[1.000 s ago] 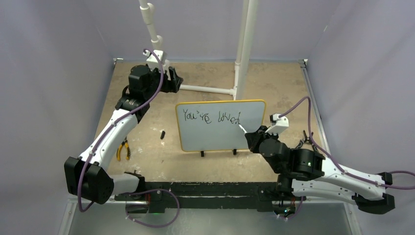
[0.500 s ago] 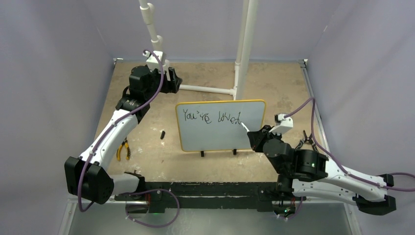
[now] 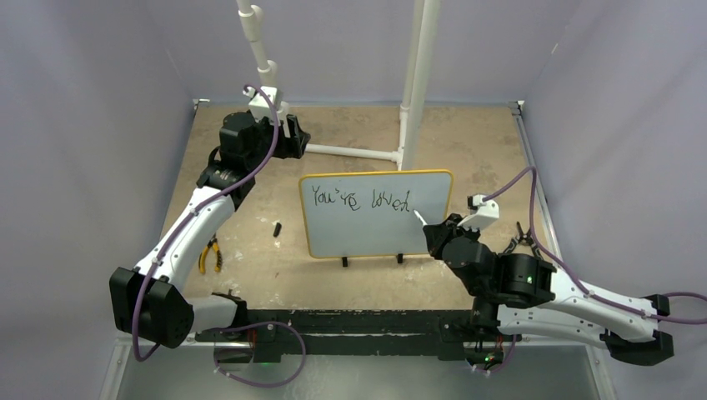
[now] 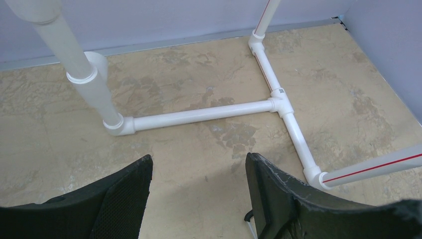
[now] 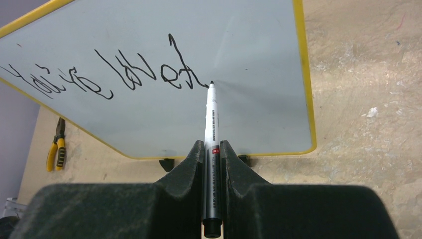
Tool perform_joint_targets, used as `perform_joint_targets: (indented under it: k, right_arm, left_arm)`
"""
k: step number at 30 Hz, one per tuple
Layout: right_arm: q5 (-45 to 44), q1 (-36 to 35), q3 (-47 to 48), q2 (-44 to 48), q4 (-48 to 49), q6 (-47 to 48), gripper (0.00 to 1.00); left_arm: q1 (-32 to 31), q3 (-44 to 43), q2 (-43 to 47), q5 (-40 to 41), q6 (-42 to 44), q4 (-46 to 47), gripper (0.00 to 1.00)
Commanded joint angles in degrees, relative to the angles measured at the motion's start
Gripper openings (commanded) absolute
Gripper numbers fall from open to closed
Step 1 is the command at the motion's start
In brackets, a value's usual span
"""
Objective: Write a sentence on the whiteboard
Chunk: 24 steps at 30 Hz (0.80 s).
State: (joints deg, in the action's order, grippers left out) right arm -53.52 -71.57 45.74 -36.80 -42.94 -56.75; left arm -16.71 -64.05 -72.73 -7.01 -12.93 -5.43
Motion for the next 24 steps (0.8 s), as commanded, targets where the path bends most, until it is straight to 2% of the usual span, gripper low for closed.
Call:
perform_joint_targets:
  k: [1, 24]
  right_arm:
    - [-2.9, 0.1, 2.5, -0.8, -1.5, -2.5, 0.0]
    - [-3.7, 0.1, 3.3, -3.5, -4.5, -5.7, 0.0]
  left_arm:
    - [0.4, 0.0, 1.7, 0.2, -0.4, 1.1, 0.68]
    - [0.4, -0.1, 1.8, 0.1, -0.6, 1.1, 0.68]
